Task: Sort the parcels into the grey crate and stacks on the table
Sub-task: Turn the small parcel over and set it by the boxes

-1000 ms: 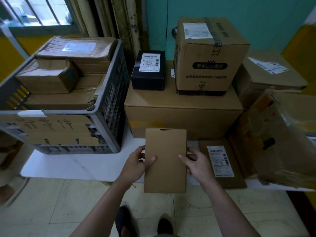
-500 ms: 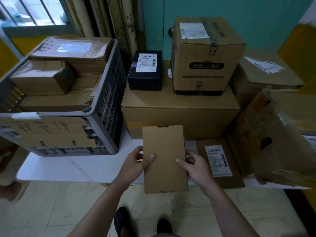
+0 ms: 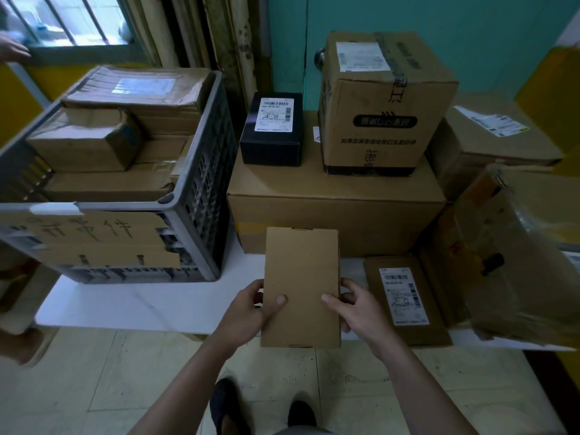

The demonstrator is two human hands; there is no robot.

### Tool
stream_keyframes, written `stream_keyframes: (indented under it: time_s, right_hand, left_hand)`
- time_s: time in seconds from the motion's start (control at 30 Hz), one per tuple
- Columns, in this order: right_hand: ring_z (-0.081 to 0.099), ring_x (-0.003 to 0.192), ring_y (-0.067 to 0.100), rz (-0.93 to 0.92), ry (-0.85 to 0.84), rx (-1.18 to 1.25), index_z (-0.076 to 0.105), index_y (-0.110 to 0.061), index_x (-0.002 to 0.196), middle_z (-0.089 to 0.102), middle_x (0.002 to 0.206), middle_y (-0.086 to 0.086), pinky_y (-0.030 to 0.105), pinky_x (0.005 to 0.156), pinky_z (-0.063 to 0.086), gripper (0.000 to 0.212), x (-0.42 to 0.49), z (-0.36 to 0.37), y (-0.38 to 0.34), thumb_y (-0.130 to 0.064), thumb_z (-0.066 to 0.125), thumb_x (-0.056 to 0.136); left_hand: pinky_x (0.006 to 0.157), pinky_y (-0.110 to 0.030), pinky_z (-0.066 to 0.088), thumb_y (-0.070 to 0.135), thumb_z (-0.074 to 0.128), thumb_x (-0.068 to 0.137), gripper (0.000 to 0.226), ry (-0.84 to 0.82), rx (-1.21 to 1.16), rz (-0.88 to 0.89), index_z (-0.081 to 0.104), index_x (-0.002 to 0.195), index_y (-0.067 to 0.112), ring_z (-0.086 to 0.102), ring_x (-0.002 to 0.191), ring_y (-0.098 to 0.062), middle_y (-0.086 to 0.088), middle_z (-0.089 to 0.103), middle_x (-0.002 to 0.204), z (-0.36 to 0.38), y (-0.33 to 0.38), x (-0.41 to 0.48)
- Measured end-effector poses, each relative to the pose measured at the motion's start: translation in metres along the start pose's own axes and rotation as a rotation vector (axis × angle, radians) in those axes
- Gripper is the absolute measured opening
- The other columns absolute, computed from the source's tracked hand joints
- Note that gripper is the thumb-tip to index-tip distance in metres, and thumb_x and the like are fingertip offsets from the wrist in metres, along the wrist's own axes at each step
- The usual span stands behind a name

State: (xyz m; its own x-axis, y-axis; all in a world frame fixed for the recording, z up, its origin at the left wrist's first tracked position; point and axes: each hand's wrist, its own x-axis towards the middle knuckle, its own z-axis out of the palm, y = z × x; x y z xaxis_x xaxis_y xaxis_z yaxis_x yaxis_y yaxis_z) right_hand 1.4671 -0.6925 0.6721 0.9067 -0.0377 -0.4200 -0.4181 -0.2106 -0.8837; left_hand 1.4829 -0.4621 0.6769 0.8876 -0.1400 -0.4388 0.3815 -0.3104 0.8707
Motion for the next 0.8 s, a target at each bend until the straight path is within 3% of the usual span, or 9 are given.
stream_keyframes:
  time_s: [0.1, 0.23, 0.33, 0.4, 0.53, 0.63, 0.8]
  right_hand:
    - [0.055, 0.052, 0.004, 0.015, -0.025, 0.004, 0.054, -0.035, 0.117, 0.070, 0.105, 0.001, 0.022, 0.051, 0.044, 0.030, -0.004, 0.000, 0.002, -0.035, 0.068, 0.091]
    - [0.059, 0.061, 0.000, 0.019, -0.023, 0.048, 0.055, -0.029, 0.119, 0.068, 0.107, 0.002, 0.016, 0.048, 0.044, 0.027, -0.008, 0.004, 0.002, -0.029, 0.065, 0.094]
    - [0.062, 0.071, 0.005, 0.027, -0.019, 0.050, 0.053, -0.031, 0.119, 0.067, 0.109, 0.001, 0.018, 0.049, 0.045, 0.028, -0.011, 0.004, 0.001, -0.030, 0.065, 0.094]
    - [0.065, 0.075, 0.009, 0.037, -0.006, 0.054, 0.056, -0.026, 0.124, 0.069, 0.108, 0.002, 0.020, 0.050, 0.046, 0.032, -0.011, 0.003, 0.003, -0.031, 0.065, 0.094]
    - [0.061, 0.058, 0.001, 0.039, 0.001, 0.041, 0.057, -0.020, 0.130, 0.070, 0.099, 0.005, 0.021, 0.049, 0.043, 0.037, -0.010, 0.004, 0.006, -0.030, 0.064, 0.094]
    - [0.061, 0.061, 0.004, 0.039, 0.000, 0.052, 0.058, -0.019, 0.130, 0.070, 0.100, 0.005, 0.022, 0.050, 0.044, 0.038, -0.010, 0.005, 0.006, -0.030, 0.065, 0.094]
    - [0.058, 0.056, 0.007, 0.029, -0.014, 0.054, 0.054, -0.030, 0.124, 0.069, 0.095, 0.006, 0.026, 0.052, 0.046, 0.031, -0.010, 0.004, 0.007, -0.027, 0.064, 0.095]
  left_hand:
    - [0.087, -0.033, 0.059, 0.045, 0.064, 0.092, 0.045, 0.040, -0.043, 0.011, 0.058, 0.133, 0.028, 0.068, 0.101, -0.008, 0.008, 0.070, 0.115, 0.002, 0.000, -0.002]
    - [0.089, -0.032, 0.058, 0.056, 0.062, 0.086, 0.050, 0.049, -0.066, 0.015, 0.060, 0.130, 0.032, 0.069, 0.101, -0.006, 0.011, 0.071, 0.115, 0.005, -0.002, -0.003]
    - [0.086, -0.025, 0.056, 0.063, 0.065, 0.081, 0.053, 0.035, -0.080, 0.032, 0.060, 0.127, 0.036, 0.069, 0.103, -0.006, 0.015, 0.072, 0.114, 0.005, -0.005, -0.006]
    - [0.082, -0.022, 0.054, 0.059, 0.071, 0.081, 0.054, 0.031, -0.057, 0.047, 0.059, 0.130, 0.038, 0.068, 0.098, -0.002, 0.016, 0.073, 0.110, 0.006, -0.007, -0.008]
    - [0.080, -0.024, 0.057, 0.044, 0.075, 0.085, 0.064, 0.018, -0.074, 0.043, 0.049, 0.143, 0.037, 0.069, 0.098, -0.004, 0.011, 0.071, 0.116, 0.008, -0.012, -0.009]
    - [0.076, -0.021, 0.056, 0.036, 0.072, 0.089, 0.063, 0.036, -0.079, 0.040, 0.045, 0.146, 0.038, 0.068, 0.098, -0.002, 0.010, 0.068, 0.119, 0.010, -0.011, -0.010]
    - [0.073, -0.020, 0.057, 0.038, 0.068, 0.092, 0.066, 0.063, -0.121, 0.039, 0.036, 0.150, 0.046, 0.070, 0.098, -0.005, 0.005, 0.067, 0.121, 0.012, -0.010, -0.012]
